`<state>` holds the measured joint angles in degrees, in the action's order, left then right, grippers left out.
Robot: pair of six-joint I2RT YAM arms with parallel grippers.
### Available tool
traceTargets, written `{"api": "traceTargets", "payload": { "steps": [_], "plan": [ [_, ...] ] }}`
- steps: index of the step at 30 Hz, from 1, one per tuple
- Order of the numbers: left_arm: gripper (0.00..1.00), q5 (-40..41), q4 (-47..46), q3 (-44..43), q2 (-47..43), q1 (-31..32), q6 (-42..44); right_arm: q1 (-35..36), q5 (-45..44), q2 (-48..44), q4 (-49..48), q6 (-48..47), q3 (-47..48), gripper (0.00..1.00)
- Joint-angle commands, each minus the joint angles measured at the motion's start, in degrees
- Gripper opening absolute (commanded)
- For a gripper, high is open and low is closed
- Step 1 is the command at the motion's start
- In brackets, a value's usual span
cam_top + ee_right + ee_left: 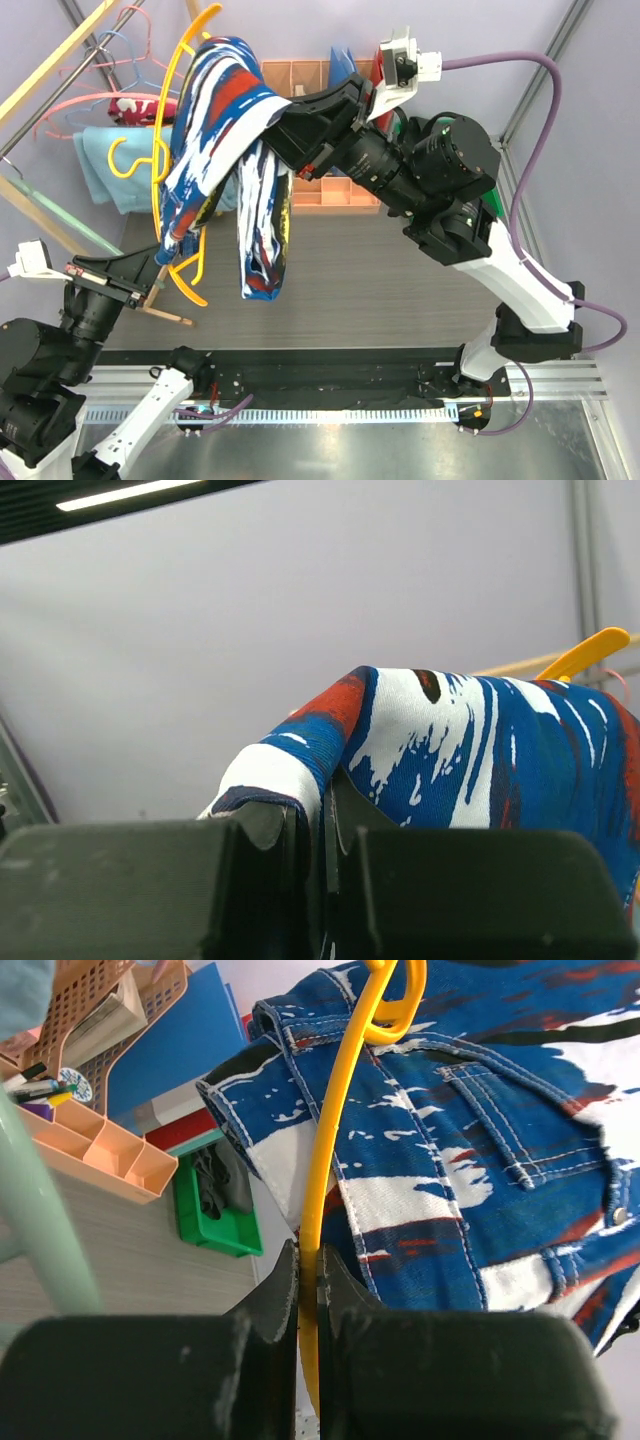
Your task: Remove the trousers from the hanger
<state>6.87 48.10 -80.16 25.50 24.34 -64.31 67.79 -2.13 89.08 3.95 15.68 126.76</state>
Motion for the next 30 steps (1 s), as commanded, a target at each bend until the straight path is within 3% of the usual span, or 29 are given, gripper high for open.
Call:
{"api": "traceTargets", "payload": {
  "steps": [1, 7, 12, 16, 20, 24, 30],
  "plan": [
    [0.0, 1.04, 0.6, 0.0, 0.69, -0.61, 1.83, -0.38, 7.31, 1.18, -16.78, 0.5, 6.4, 0.01],
    [0.0, 1.73, 2.52, -0.96, 1.57, -0.52, 3.49, -0.38, 11.09, -3.29, -18.54, -2.14, -2.82, 0.01],
    [0.0, 4.55, 4.46, -2.54, 3.33, -0.52, 9.72, -0.38, 18.28, -4.35, -16.43, -2.06, -3.54, 0.01],
    [0.0, 2.98, 2.36, -2.37, 5.79, -0.52, 15.44, -0.38, 21.12, -1.9, -13.45, -2.5, 0.13, 0.01],
    [0.0, -6.23, -0.37, -2.19, 8.16, -0.52, 19.31, -0.38, 17.61, 2.23, -11.77, -6.18, 3.84, 0.01],
    [0.0, -5.91, 2.25, -1.84, 8.0, -0.52, 22.12, -0.38, 12.24, 6.37, -11.23, -9.18, 8.06, 0.01],
    [0.0, -3.27, 8.14, -1.4, 8.43, -0.61, 27.31, -0.38, 15.57, 9.27, -16.16, -4.79, 11.93, 0.01]
  ]
}}
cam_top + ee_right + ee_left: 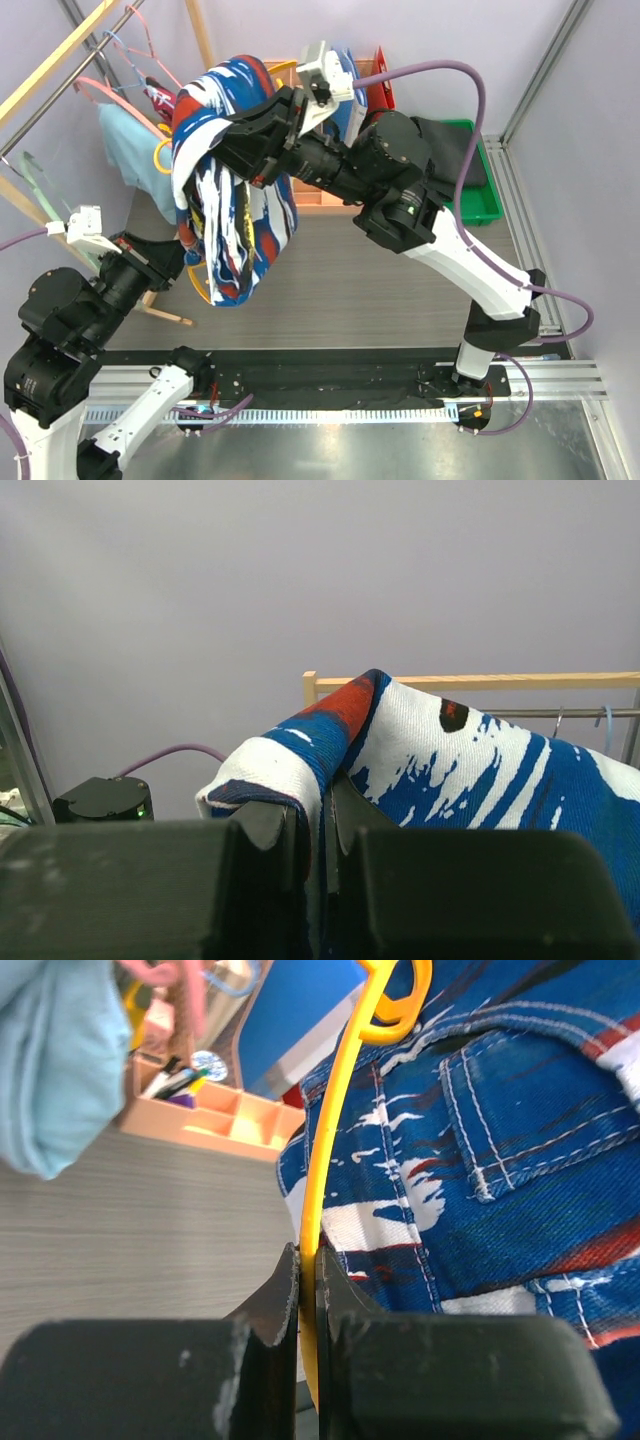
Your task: Remove the trousers from the hanger
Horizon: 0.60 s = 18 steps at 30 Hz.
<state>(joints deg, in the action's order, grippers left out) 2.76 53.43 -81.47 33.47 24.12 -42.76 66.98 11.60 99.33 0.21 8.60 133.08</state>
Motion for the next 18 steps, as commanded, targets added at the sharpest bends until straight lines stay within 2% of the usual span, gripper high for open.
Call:
{"api": "traceTargets", "payload": {
  "steps": [1, 11, 14, 17, 18],
  "plan": [
    [0.0, 1.36, 3.34, -0.09, 0.89, -0.3, 6.2, 0.43, 1.94, -0.54, -12.34, 2.82, 7.01, 0.01],
    [0.0, 5.76, 8.7, -1.05, 4.66, -0.3, 13.14, 0.87, -3.33, -7.57, -14.09, -1.3, 4.91, 0.01],
    [0.0, 6.11, 7.23, -0.8, 4.15, -0.39, 13.5, 0.87, -3.24, -9.67, -14.01, -1.13, 5.09, 0.01],
    [0.0, 5.94, 5.81, -0.53, 3.62, -0.3, 12.97, 0.87, -2.81, -15.46, -14.71, 0.28, -1.04, 0.01],
    [0.0, 5.5, 5.55, -0.7, 3.62, -0.39, 12.88, 0.87, -3.15, -19.66, -15.67, -0.51, -6.98, 0.01]
  ]
}}
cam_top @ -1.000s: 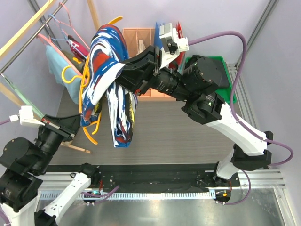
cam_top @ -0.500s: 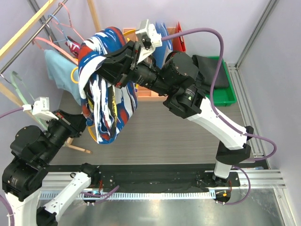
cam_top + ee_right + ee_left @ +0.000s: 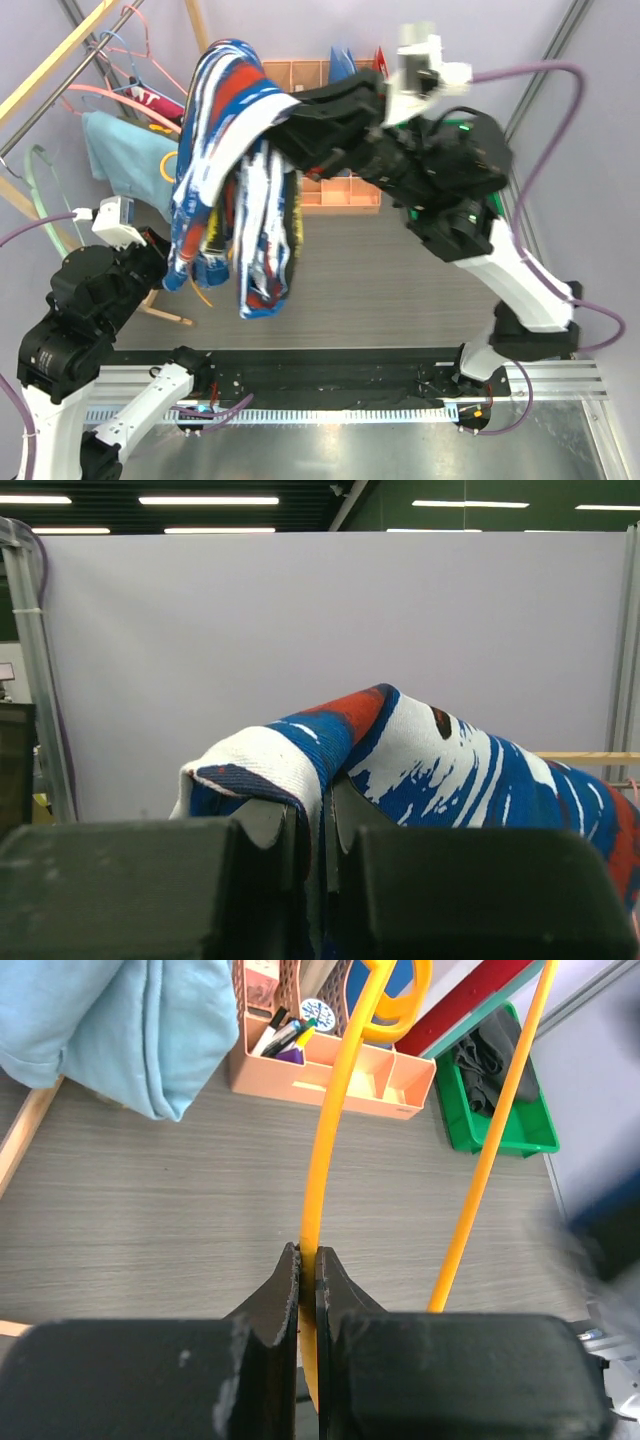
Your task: Remove the trousers from the hanger
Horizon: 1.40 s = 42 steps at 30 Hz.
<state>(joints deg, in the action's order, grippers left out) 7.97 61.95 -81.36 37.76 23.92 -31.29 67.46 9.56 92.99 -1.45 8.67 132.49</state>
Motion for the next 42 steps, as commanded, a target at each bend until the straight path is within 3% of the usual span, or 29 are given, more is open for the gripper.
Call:
{"api": "traceTargets", "payload": {
  "steps": [1, 7, 12, 19, 24, 27, 33, 42],
  "plan": [
    [0.0, -0.66, -3.5, -0.82, -0.93, -0.1, 1.41, 0.48, -4.34, -15.88, -14.1, -1.54, -9.41, 0.01],
    [0.0, -4.54, -6.06, -2.21, -1.9, -0.1, 0.17, 0.39, -25.62, -31.7, -5.94, -14.52, -29.28, 0.01],
    [0.0, -4.28, -5.0, -5.9, -1.9, -0.19, 0.79, 0.39, -46.27, -40.95, 1.1, -18.6, -47.97, 0.01],
    [0.0, -1.99, -1.13, -11.18, -1.72, -0.19, 3.07, 0.39, -69.04, -47.55, 10.06, -9.74, -68.22, 0.01],
    [0.0, -2.87, -0.87, -11.54, -1.72, -0.19, 3.43, -1.53, -80.98, -41.42, 9.01, -4.36, -74.65, 0.01],
    [0.0, -3.13, -1.22, -10.57, -1.81, -0.19, 3.86, -7.66, -82.86, -36.66, 8.93, -0.78, -74.83, 0.01],
    [0.0, -3.57, -1.92, -9.34, -1.64, -0.1, 5.09, -22.8, -75.58, -32.97, 8.92, 5.83, -75.18, 0.01],
    [0.0, -5.33, -3.33, -9.34, -1.11, -0.19, 5.27, -38.09, -71.09, -31.91, 6.12, -3.82, -68.69, 0.01]
  ]
}}
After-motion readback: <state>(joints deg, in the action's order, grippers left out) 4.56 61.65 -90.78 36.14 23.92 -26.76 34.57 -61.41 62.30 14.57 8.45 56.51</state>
